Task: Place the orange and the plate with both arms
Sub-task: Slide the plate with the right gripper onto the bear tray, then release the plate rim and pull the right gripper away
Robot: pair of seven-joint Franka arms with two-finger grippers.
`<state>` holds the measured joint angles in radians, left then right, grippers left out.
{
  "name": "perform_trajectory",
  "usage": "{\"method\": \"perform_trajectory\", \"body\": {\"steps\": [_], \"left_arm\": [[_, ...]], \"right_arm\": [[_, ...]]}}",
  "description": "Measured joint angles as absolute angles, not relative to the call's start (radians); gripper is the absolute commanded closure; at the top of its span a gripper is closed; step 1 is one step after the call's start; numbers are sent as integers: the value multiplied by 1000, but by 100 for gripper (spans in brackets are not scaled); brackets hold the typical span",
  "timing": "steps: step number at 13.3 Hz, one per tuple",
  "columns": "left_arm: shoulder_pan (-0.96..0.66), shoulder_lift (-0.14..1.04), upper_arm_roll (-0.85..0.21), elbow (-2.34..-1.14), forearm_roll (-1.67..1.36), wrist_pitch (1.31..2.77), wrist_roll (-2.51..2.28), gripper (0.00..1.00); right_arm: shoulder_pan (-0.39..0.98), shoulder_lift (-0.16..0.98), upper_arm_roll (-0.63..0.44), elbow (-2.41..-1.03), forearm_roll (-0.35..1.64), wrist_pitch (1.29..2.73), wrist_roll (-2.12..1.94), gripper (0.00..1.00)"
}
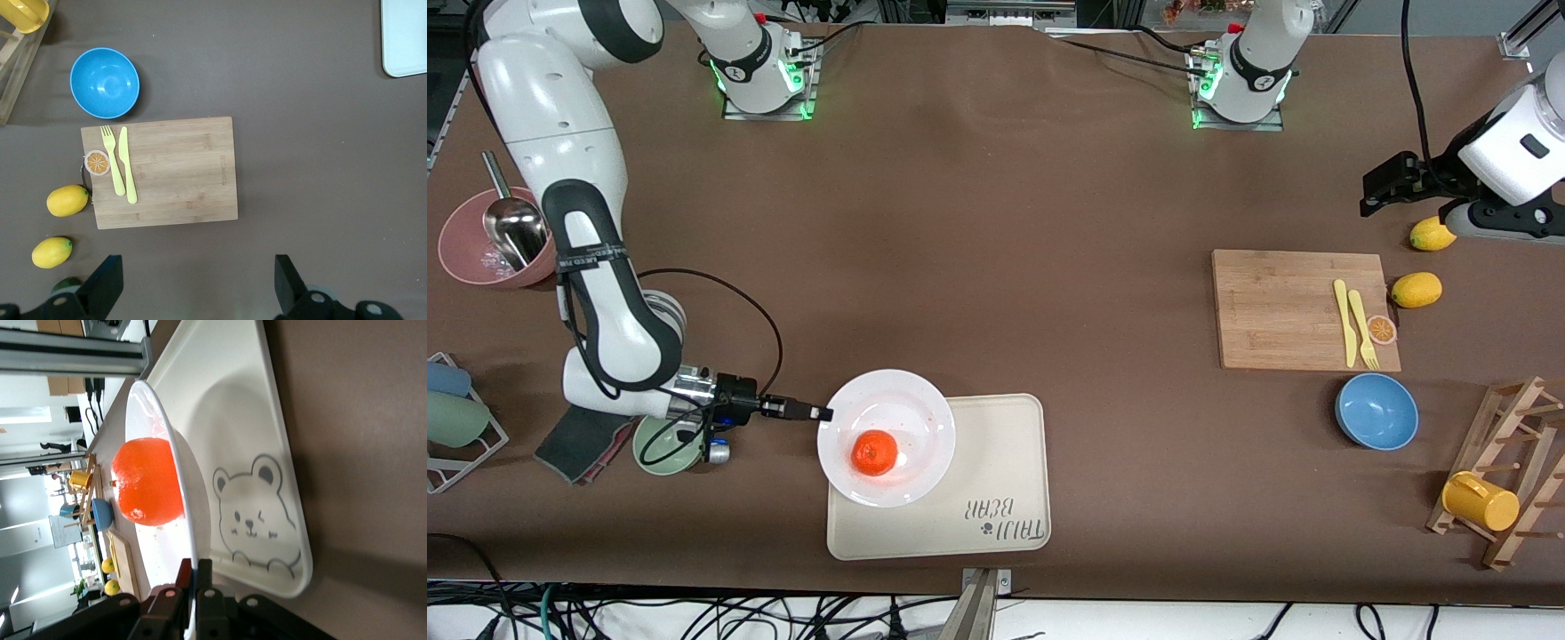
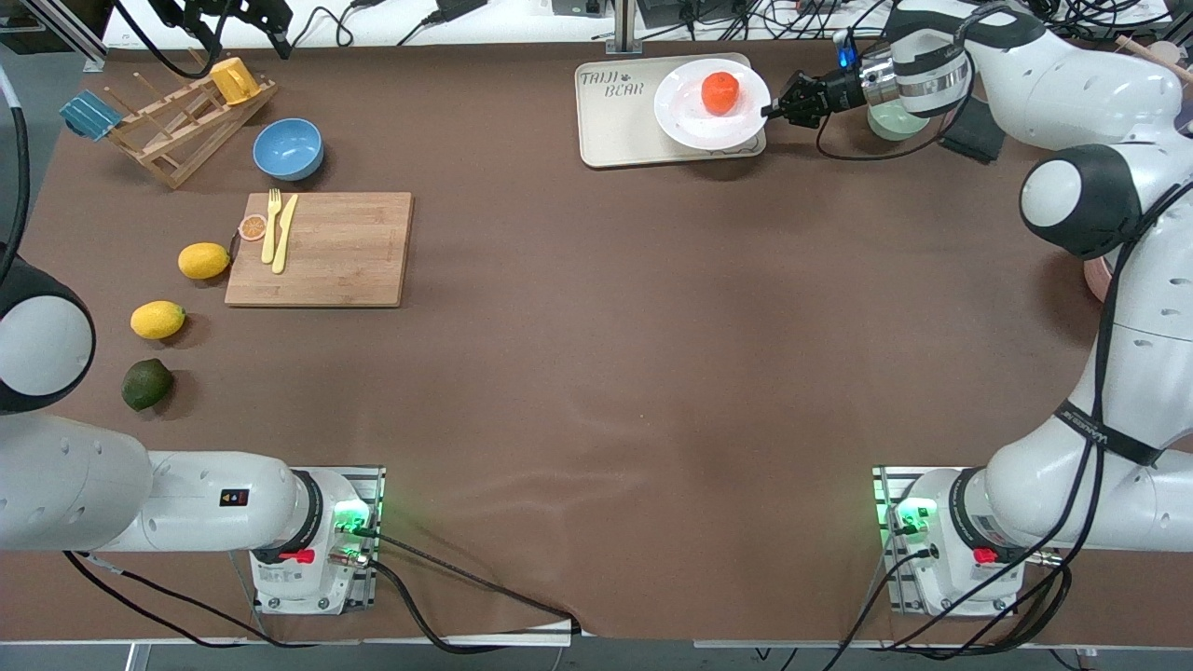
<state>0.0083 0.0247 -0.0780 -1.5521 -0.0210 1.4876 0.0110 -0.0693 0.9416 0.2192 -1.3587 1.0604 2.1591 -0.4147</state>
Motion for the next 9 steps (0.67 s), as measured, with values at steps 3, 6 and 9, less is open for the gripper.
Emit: {"method": "perform_trajectory", "body": {"steps": [3,6,9], "left_arm": [[4,25,-78,-1552,-21,1488,11,0],[4,25,-78,-1552,-21,1488,11,0],[3,25,-78,-1552,-21,1487,11,0]], "right_arm": [[-17,1000,221,-1299,1103,2253,-414,100],[1,1032,220,-1274,1105,2274,-414,100],[-2,1038,218,-1273,1106,2274,-414,1]]}}
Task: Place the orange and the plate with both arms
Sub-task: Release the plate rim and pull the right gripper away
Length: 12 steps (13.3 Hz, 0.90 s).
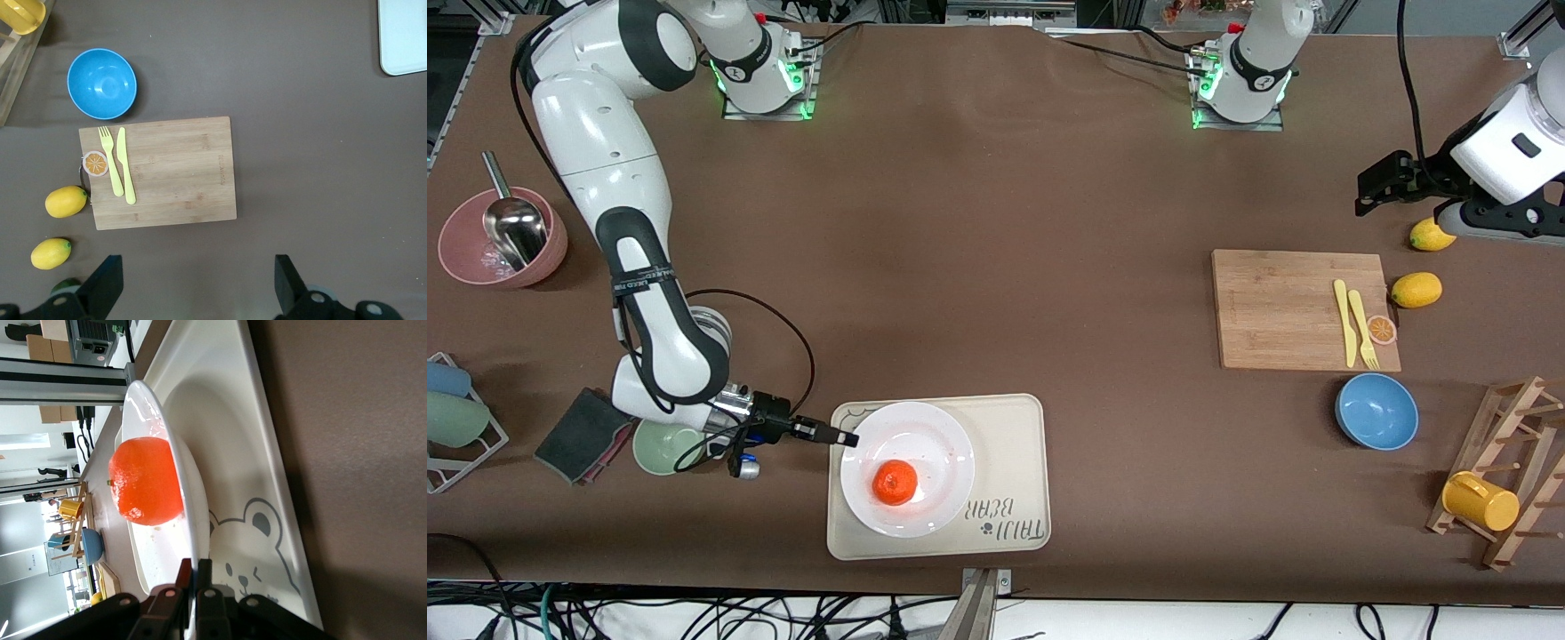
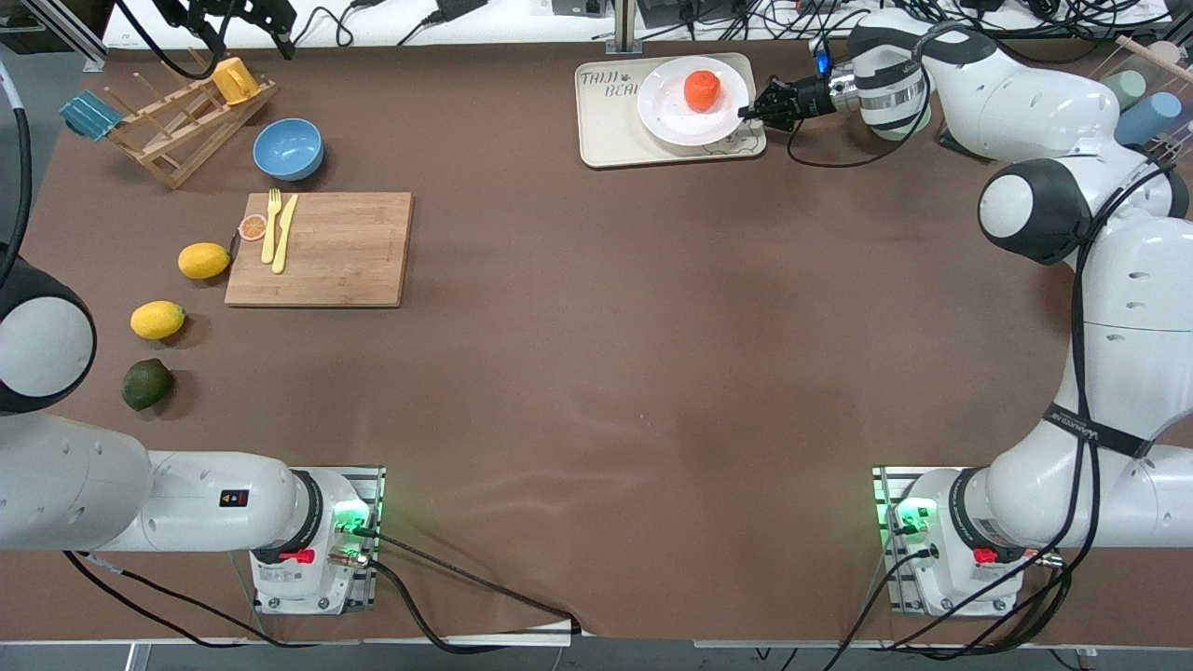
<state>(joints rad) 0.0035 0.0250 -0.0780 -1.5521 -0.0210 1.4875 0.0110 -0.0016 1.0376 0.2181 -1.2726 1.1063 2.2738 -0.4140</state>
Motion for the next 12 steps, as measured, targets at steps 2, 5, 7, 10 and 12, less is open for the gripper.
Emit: {"method": "perform_trajectory", "body": {"steps": [2,5,7,10,12], "left_arm": [[3,25,-78,-1552,-21,1487,11,0],[3,25,-78,-1552,-21,1487,11,0],[3,25,-78,-1552,-21,1487,11,0],[3,25,-78,-1552,-21,1487,11,0],[3,25,-78,-1552,-21,1487,11,0]], "right_arm": [[-2,1038,217,-1271,1106,2274,-414,0],[-8,1037,217,-1258,1106,2274,-415,0],[-16,1034,216,-1244,1106,2273,-415,0],[-25,1009,215,-1230,1095,2262,-421,0],[-27,963,173,-1231,1055,2170,-421,0]]}}
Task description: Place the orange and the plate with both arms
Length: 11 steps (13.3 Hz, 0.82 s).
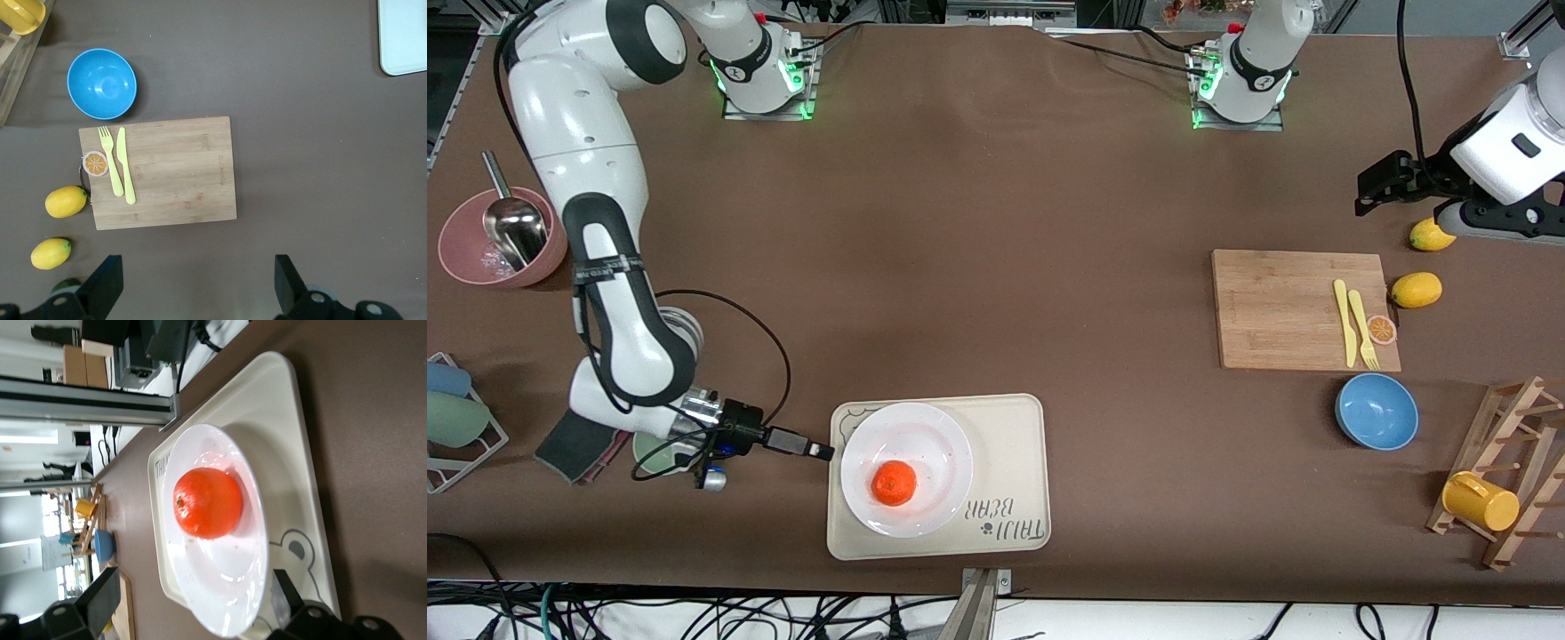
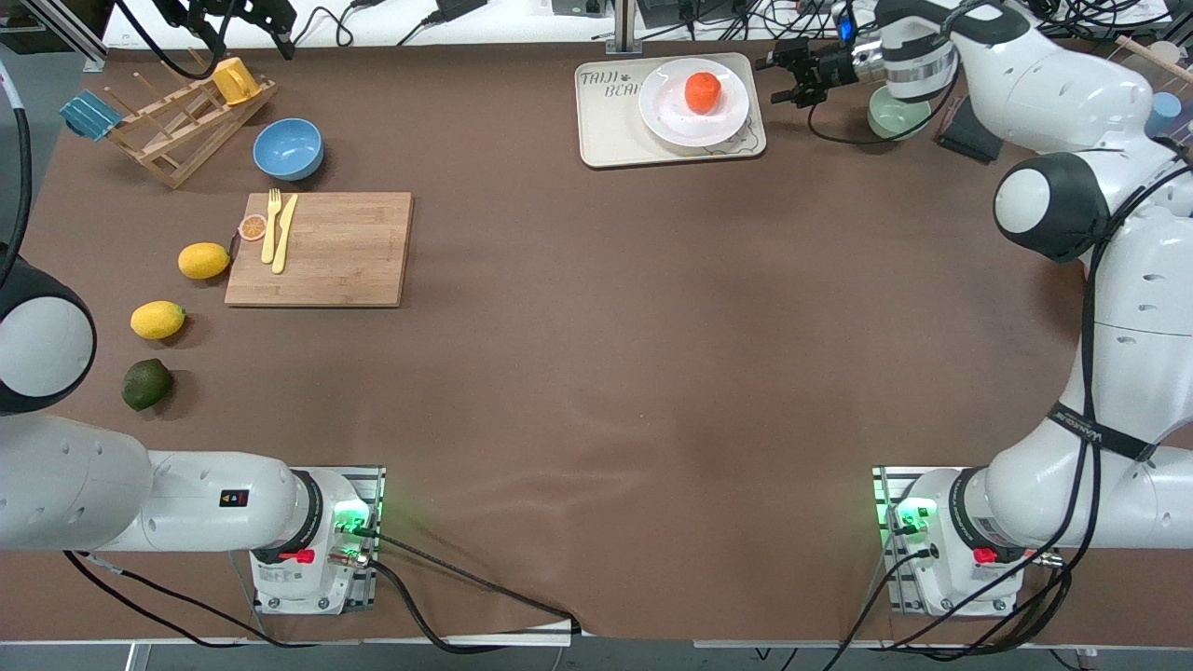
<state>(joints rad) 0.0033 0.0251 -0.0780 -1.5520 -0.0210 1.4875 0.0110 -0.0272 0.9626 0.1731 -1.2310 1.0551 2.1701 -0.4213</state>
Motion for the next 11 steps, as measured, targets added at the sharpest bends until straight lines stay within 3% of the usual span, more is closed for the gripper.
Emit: {"method": "perform_trajectory", "body": {"steps": [5,11], "left_arm": [[3,25,-78,-1552,-21,1487,11,0],[3,26,-78,-1551,-21,1487,11,0]], "right_arm": [[-51,813,3,-1234,788,1801,-421,0],[-42,633,-12,-1293,423,1612,-417,0]]}}
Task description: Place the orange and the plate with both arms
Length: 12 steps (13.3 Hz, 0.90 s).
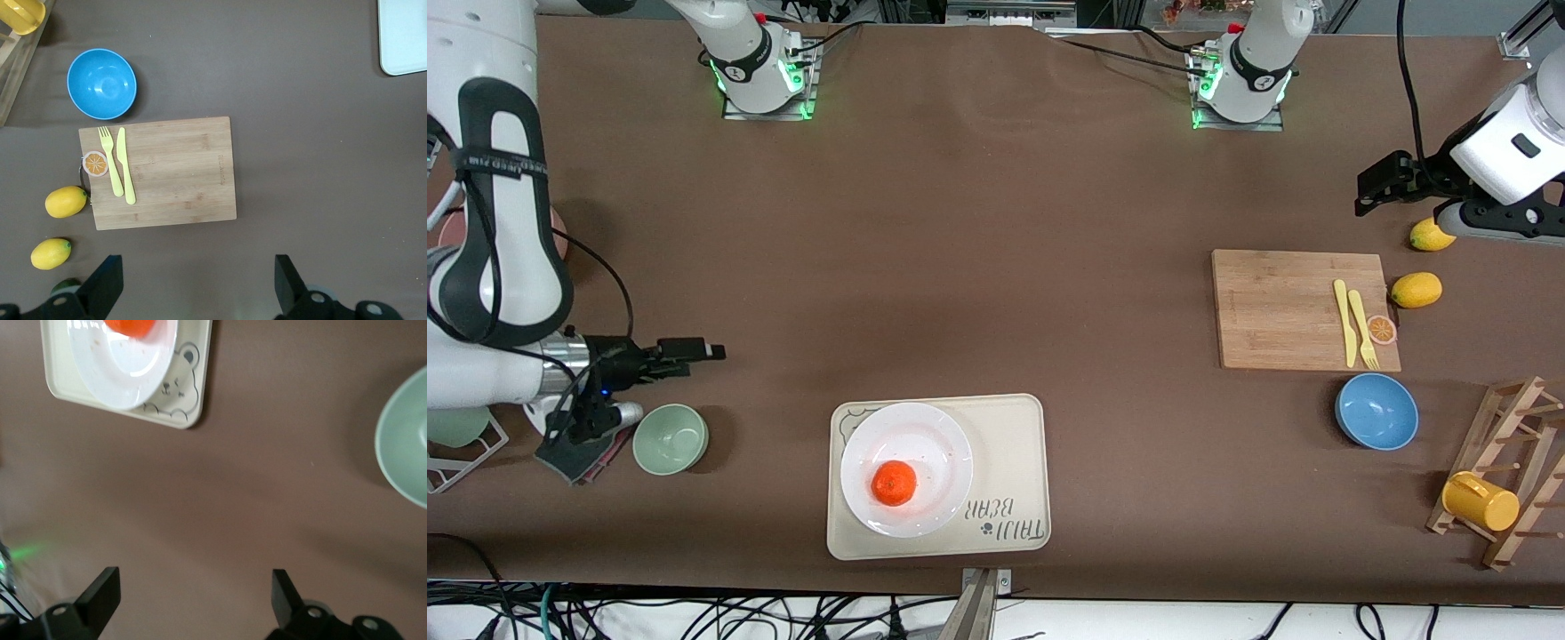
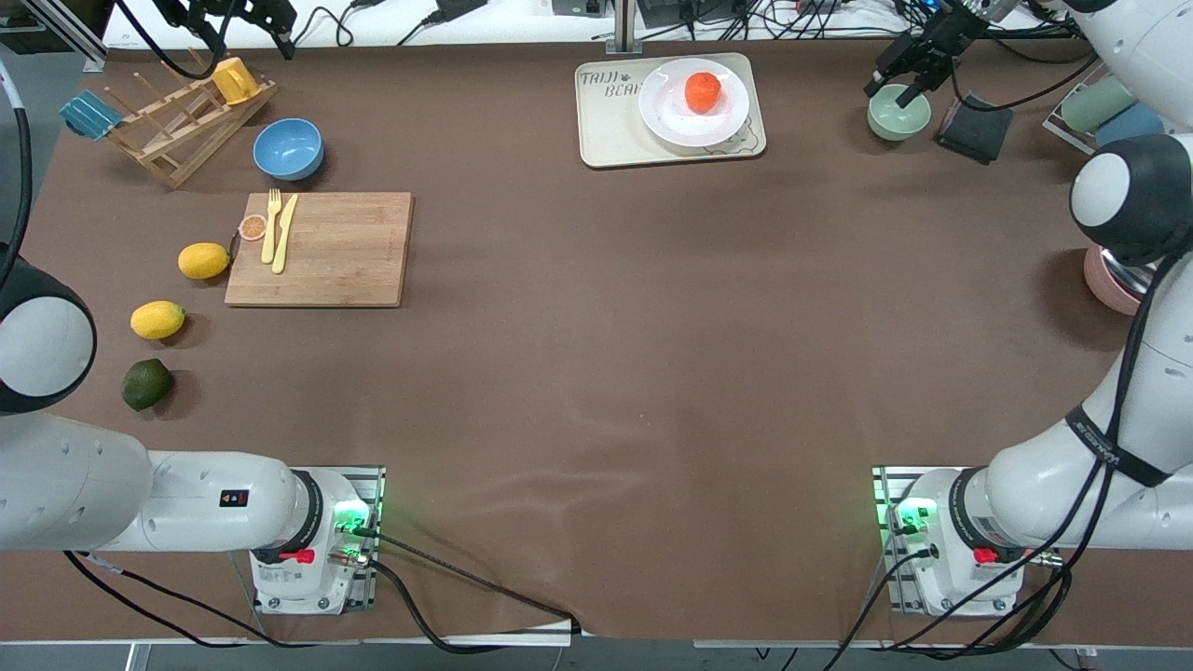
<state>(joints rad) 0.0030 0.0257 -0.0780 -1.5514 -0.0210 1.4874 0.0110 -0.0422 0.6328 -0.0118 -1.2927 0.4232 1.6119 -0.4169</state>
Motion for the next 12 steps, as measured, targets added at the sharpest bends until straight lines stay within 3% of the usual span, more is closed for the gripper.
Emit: {"method": "perform_trajectory", "body": {"steps": [6,12], "left_arm": [[3,26,-78,-1551,-21,1487,11,0],[2,26,-78,-1551,-21,1487,11,0]], "right_arm": [[48,457,-12,-1346,183,1526,-176,0],[138,163,-26,-1634,110,1695,19,0]]}}
